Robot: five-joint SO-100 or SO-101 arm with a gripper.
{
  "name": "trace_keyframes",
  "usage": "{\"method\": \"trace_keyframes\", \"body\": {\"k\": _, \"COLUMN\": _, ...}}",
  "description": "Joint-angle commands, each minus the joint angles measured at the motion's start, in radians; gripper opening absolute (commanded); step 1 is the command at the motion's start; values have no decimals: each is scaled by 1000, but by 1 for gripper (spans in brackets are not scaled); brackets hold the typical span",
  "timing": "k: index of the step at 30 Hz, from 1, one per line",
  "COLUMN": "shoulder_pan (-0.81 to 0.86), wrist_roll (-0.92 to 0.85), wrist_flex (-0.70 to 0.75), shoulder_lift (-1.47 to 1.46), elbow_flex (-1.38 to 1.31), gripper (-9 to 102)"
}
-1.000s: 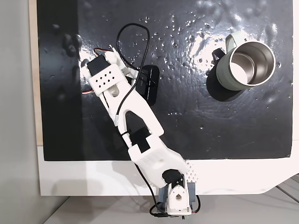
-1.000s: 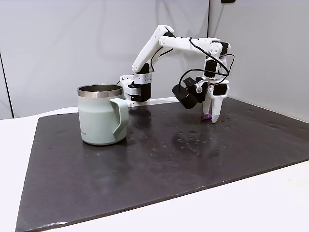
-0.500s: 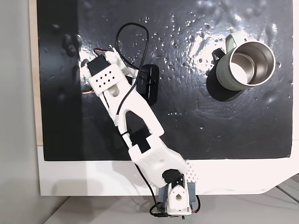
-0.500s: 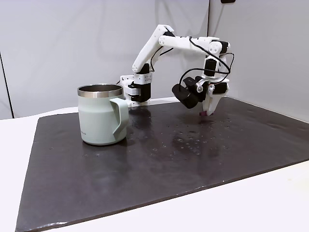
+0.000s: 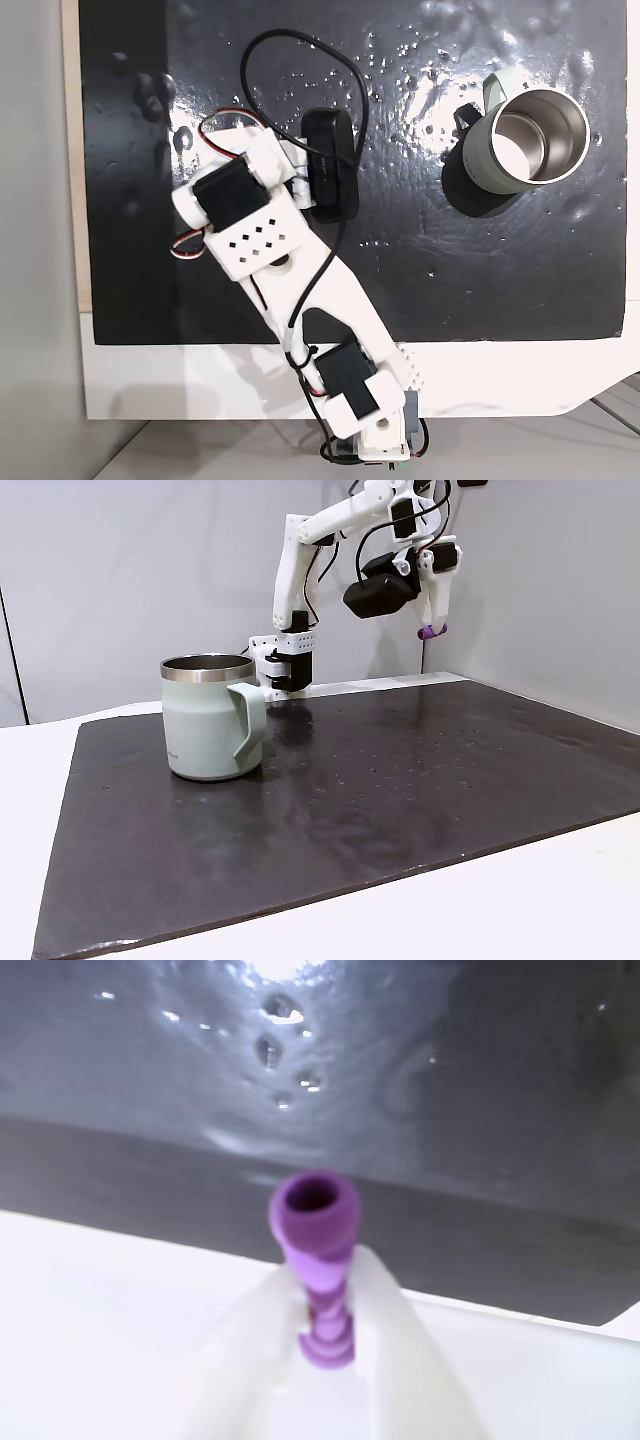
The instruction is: Grasp a pengrip and put it in the cup.
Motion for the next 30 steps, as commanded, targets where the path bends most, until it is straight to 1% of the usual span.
{"method": "trace_keyframes", "body": {"k": 1, "shoulder_pan": 49, "wrist_roll": -32, "wrist_flex": 18, "shoulder_lift": 89, "elbow_flex": -60, "gripper": 0}}
{"method": "trace_keyframes", "body": {"k": 5, "shoulder_pan": 83, "wrist_roll": -46, "wrist_flex": 21, "shoulder_lift": 137, "elbow_flex": -26, "gripper": 0}}
{"method": "trace_keyframes", "body": {"k": 9, "shoulder_pan": 160, "wrist_roll": -72, "wrist_flex": 23, "shoulder_lift": 218, "elbow_flex": 75, "gripper": 0}}
{"method": "trace_keyframes", "body": {"k": 13, "shoulder_pan": 288, "wrist_roll": -150, "wrist_flex": 23, "shoulder_lift": 305, "elbow_flex": 163, "gripper": 0}}
{"method": "trace_keyframes", "body": {"k": 18, "shoulder_pan": 494, "wrist_roll": -296, "wrist_flex": 23, "shoulder_lift": 385, "elbow_flex": 227, "gripper": 0}}
{"method": "trace_keyframes", "body": {"k": 25, "shoulder_pan": 756, "wrist_roll": -472, "wrist_flex": 23, "shoulder_lift": 351, "elbow_flex": 176, "gripper": 0}}
{"method": "trace_keyframes", "body": {"k": 30, "shoulder_pan": 885, "wrist_roll": -548, "wrist_flex": 21, "shoulder_lift": 232, "elbow_flex": 23, "gripper": 0}}
